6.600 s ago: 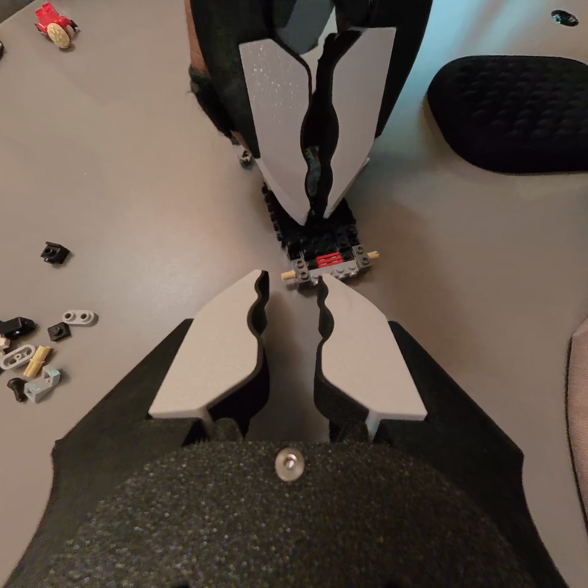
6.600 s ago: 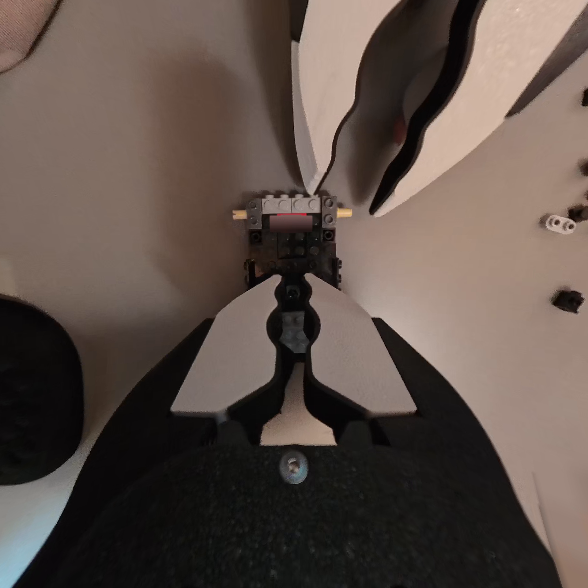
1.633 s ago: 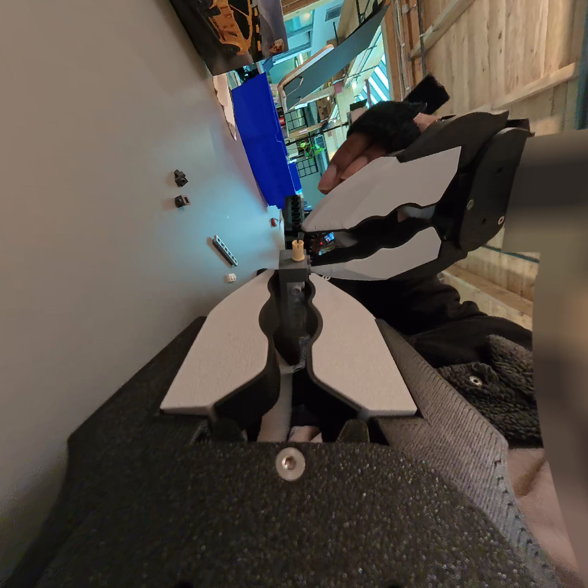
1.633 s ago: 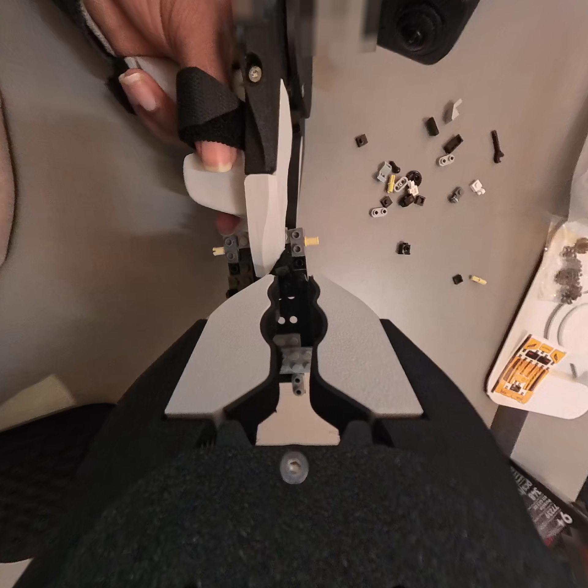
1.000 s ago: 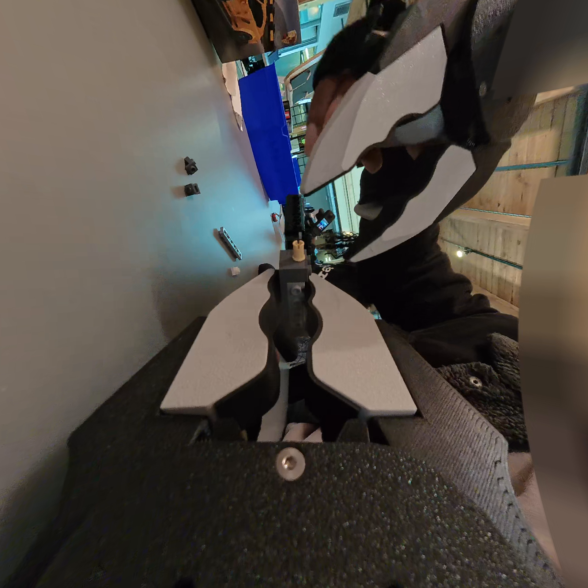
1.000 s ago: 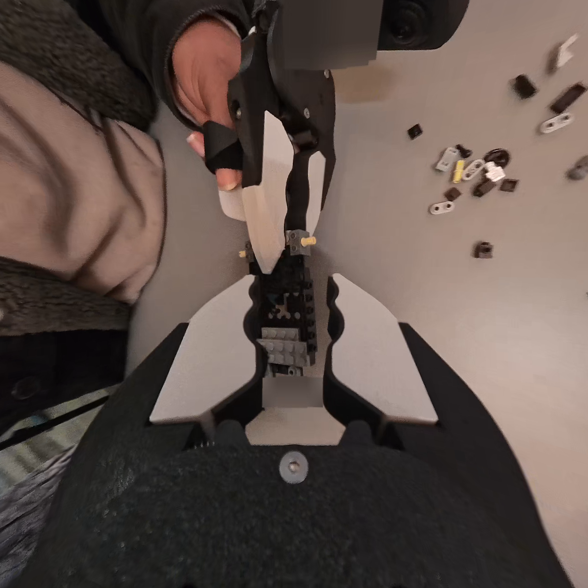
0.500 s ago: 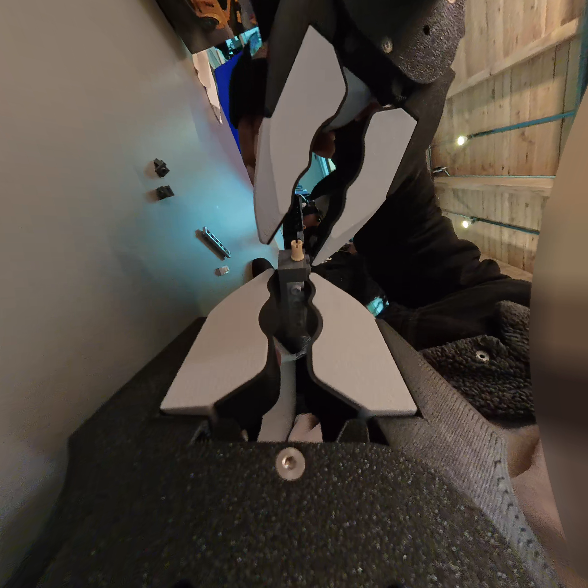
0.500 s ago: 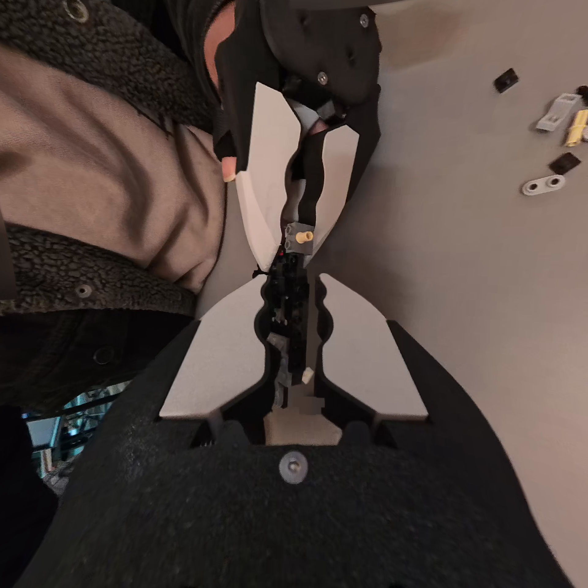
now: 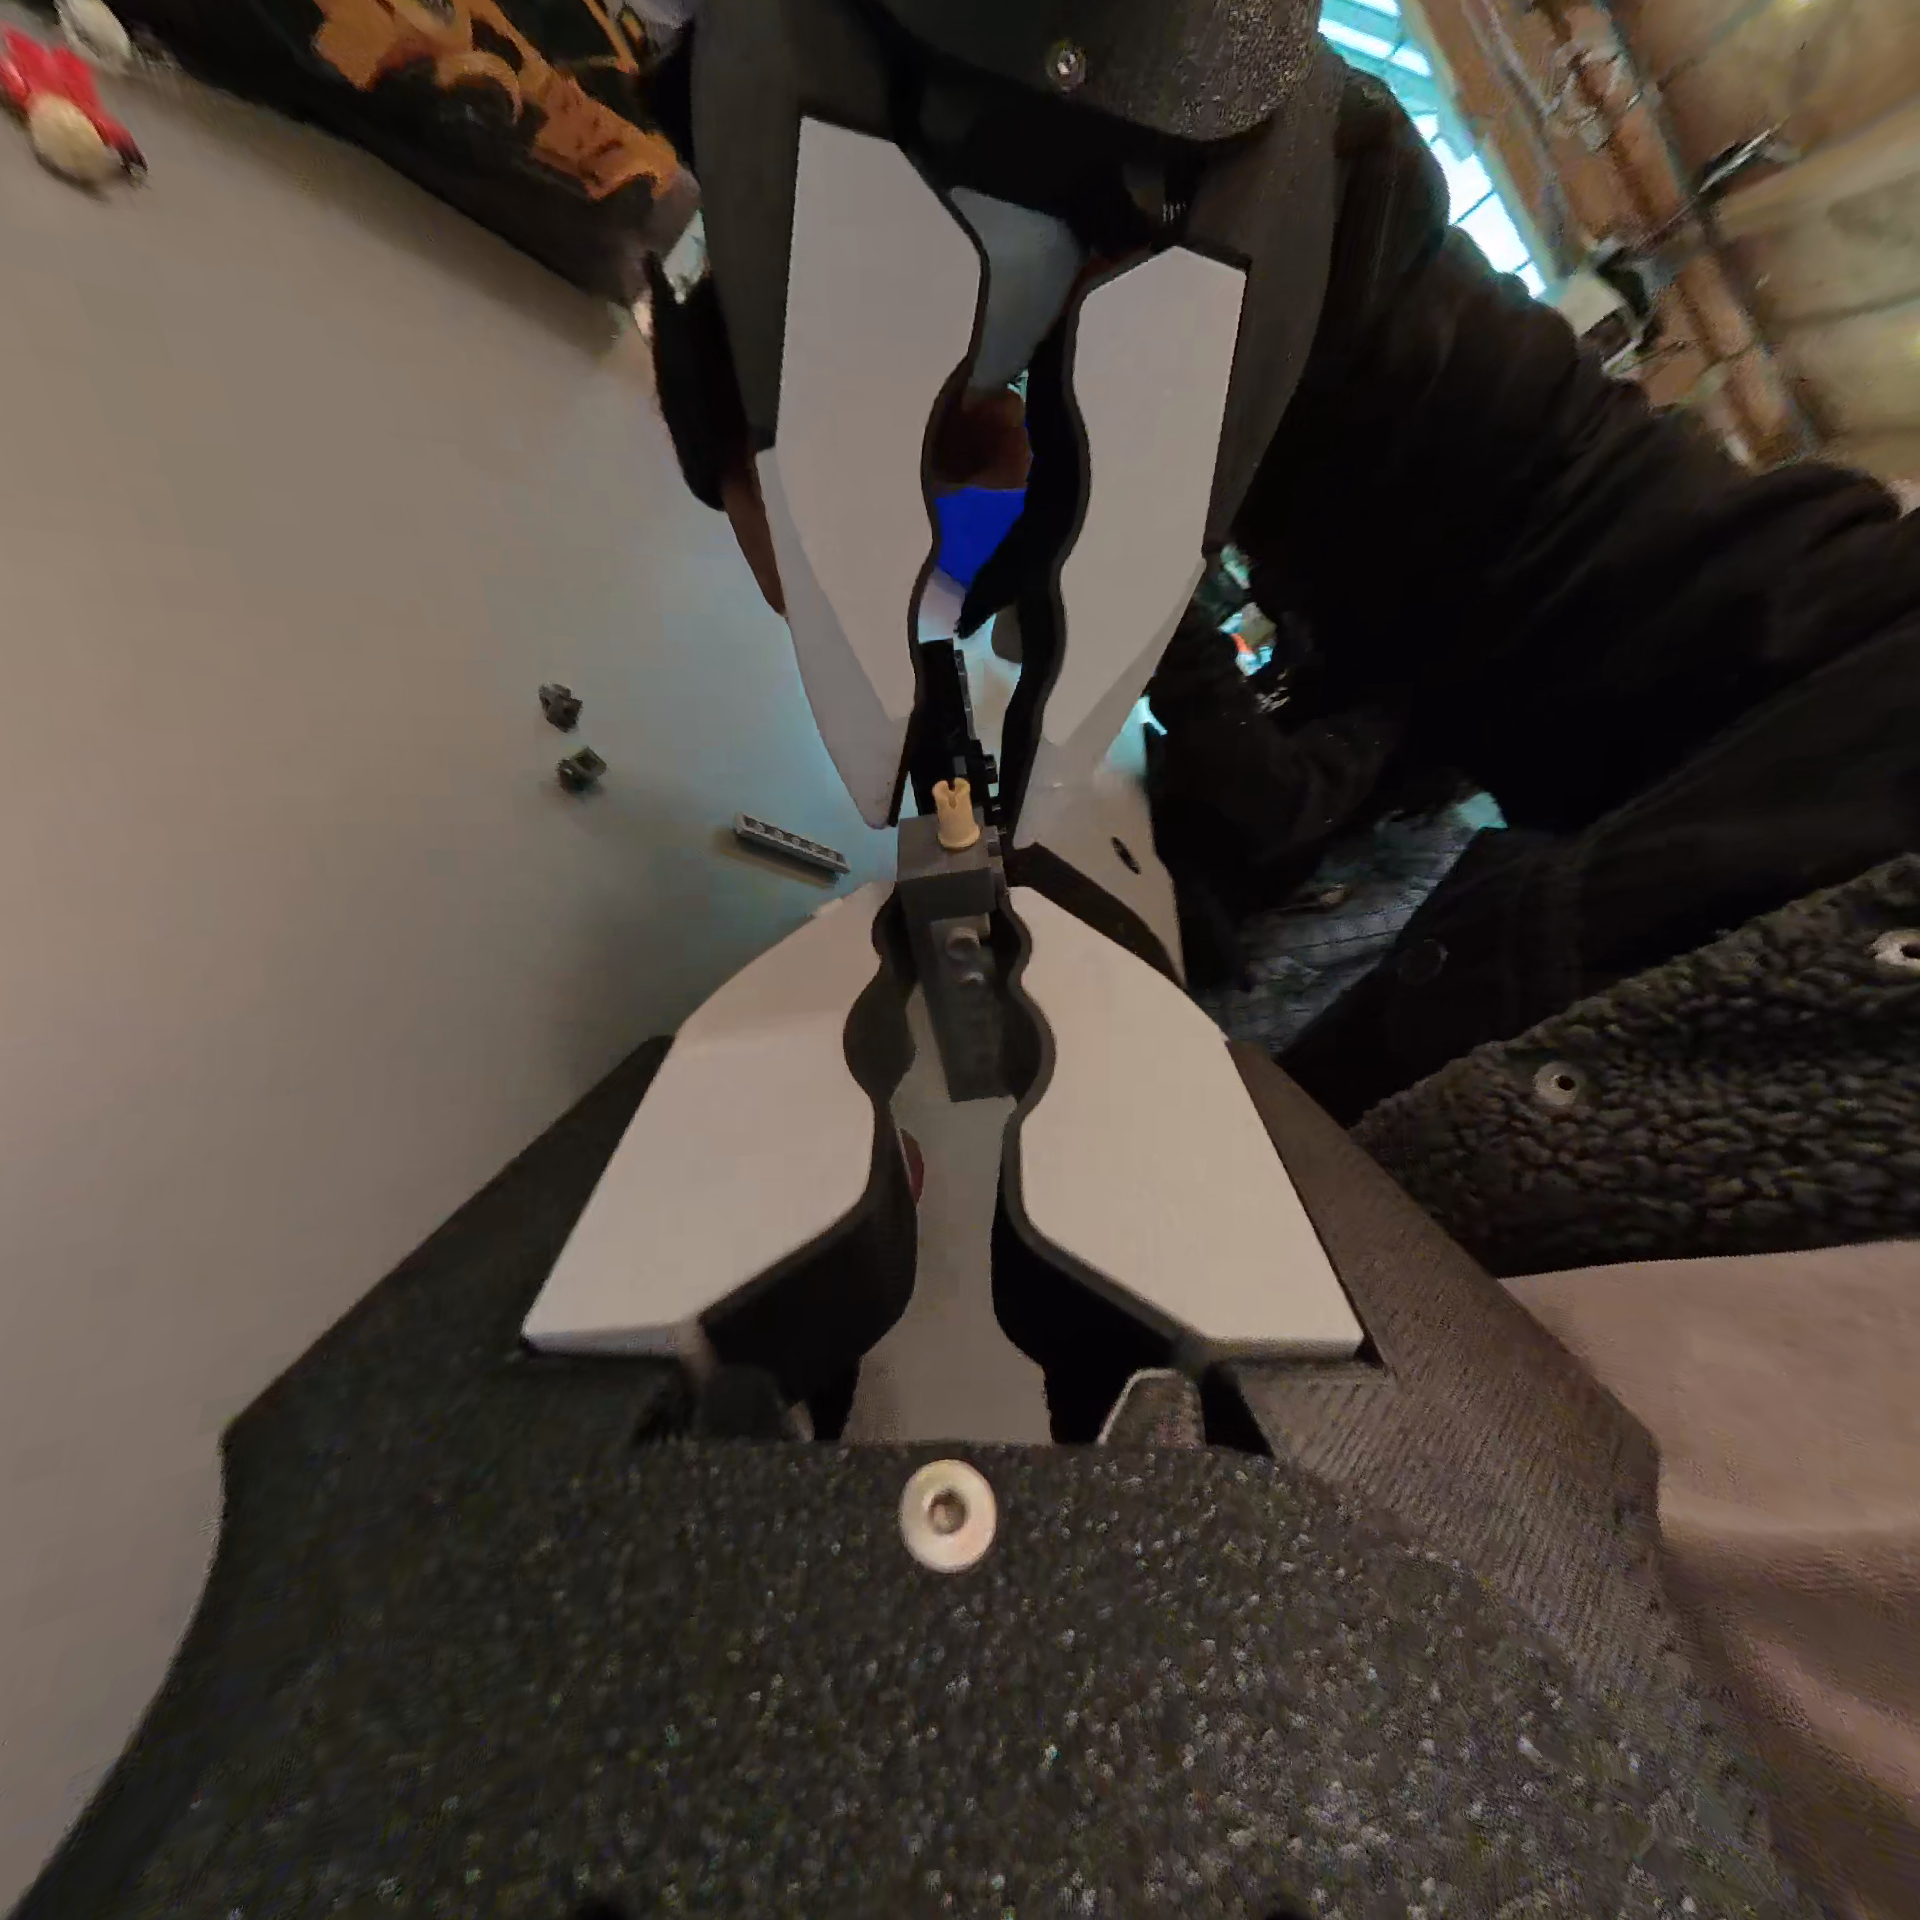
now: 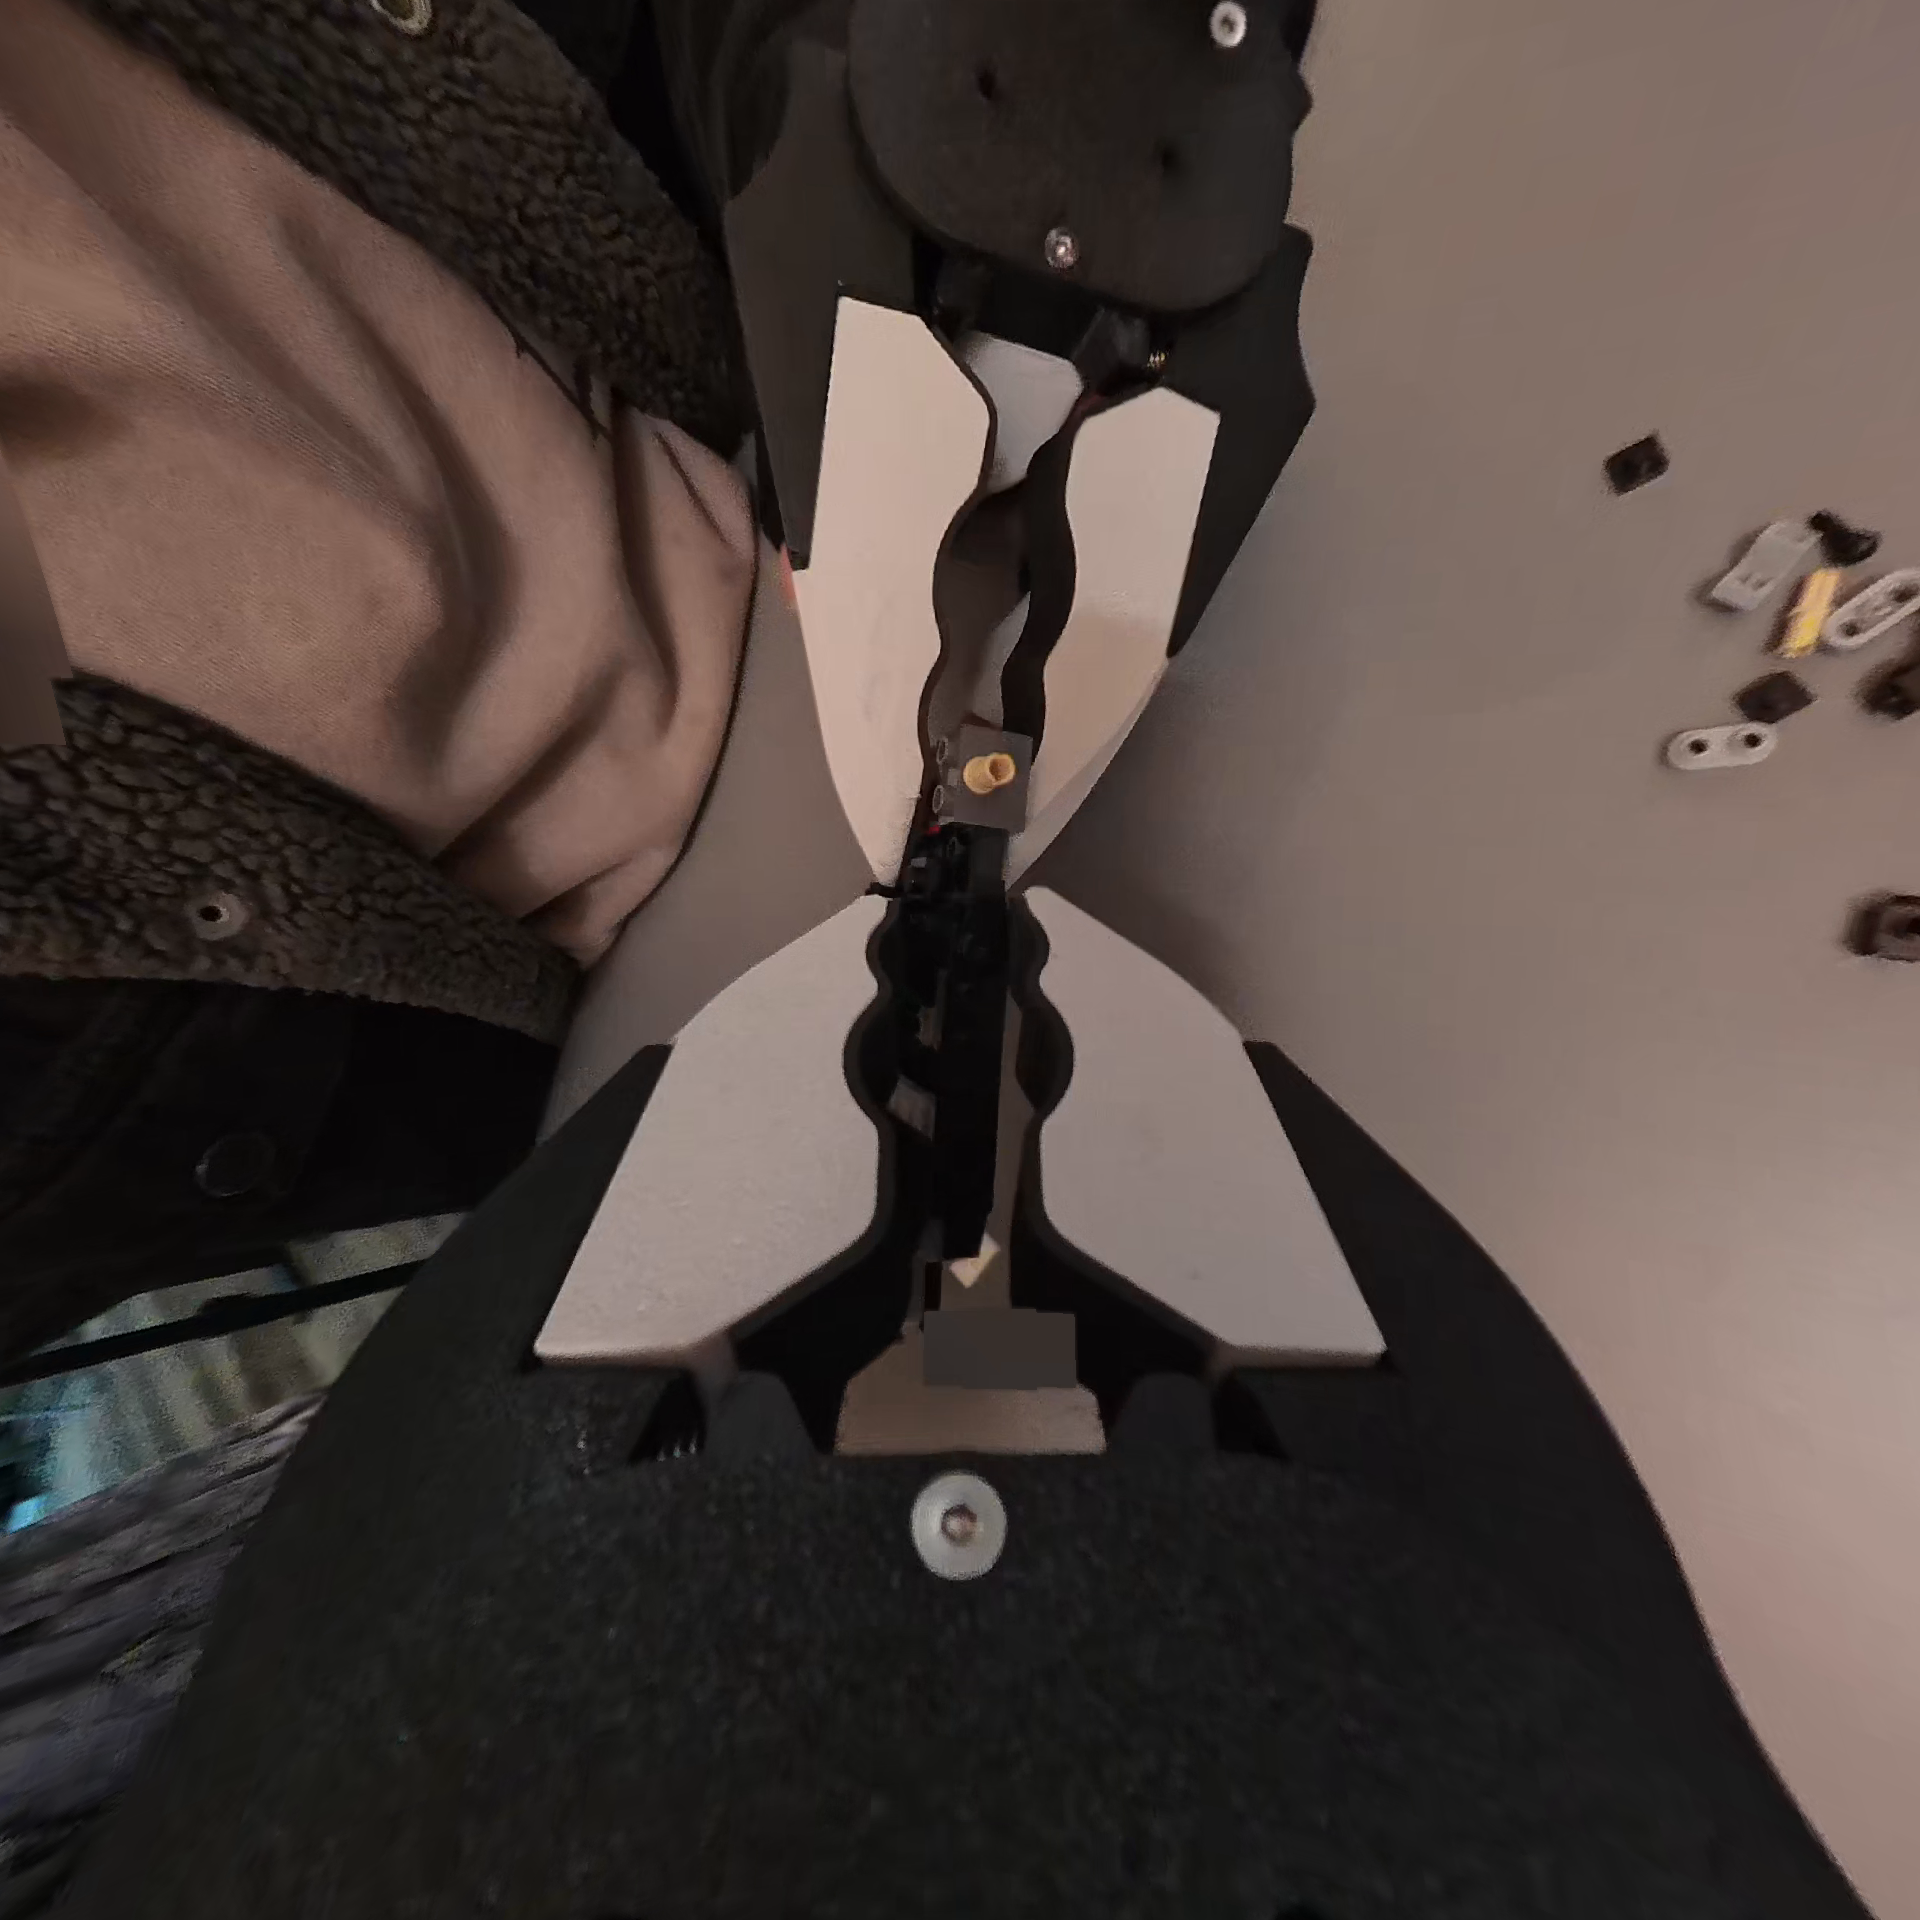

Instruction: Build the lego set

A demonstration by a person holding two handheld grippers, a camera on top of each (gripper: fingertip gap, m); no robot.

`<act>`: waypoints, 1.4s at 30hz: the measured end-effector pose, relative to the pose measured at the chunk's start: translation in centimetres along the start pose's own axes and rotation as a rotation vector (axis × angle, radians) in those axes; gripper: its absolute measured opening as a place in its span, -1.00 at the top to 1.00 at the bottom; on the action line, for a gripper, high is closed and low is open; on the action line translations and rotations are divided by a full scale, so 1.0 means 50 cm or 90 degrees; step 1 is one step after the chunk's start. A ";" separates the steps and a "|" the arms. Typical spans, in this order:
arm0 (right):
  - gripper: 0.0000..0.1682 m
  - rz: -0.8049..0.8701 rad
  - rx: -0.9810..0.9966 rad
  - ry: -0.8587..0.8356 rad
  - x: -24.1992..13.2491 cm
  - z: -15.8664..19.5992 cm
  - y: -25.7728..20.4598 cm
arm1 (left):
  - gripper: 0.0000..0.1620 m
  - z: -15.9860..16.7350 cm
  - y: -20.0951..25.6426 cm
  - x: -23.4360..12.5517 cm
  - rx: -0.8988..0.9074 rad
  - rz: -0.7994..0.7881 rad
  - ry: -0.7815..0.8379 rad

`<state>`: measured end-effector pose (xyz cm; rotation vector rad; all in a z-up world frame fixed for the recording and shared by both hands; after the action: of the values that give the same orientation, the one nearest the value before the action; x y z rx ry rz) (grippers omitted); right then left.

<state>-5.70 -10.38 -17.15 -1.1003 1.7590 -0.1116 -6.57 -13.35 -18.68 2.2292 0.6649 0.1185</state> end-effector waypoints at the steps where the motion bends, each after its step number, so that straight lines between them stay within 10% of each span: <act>1: 0.78 0.016 -0.019 0.008 -0.002 -0.002 -0.002 | 0.84 -0.003 0.002 -0.001 0.023 -0.011 0.002; 11: 0.81 0.091 -0.098 0.020 -0.013 -0.009 -0.029 | 0.84 -0.016 0.021 -0.006 0.239 -0.119 0.000; 42: 0.83 0.169 -0.092 0.019 -0.003 -0.021 -0.032 | 0.78 -0.033 0.028 -0.020 0.242 -0.099 0.034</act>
<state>-5.54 -11.62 -15.70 -0.9599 1.9478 0.1649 -7.32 -13.54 -16.41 2.5302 0.9531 -0.0309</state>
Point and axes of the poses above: each gripper's, where its closed fingertips meet, x out along the fingers, z out of its underside, y = z × x across the jaws, the point moved 2 cm from there along -x, back along the fingers, and after that the axes turned 3 degrees about -y, right-handed, at the moved point
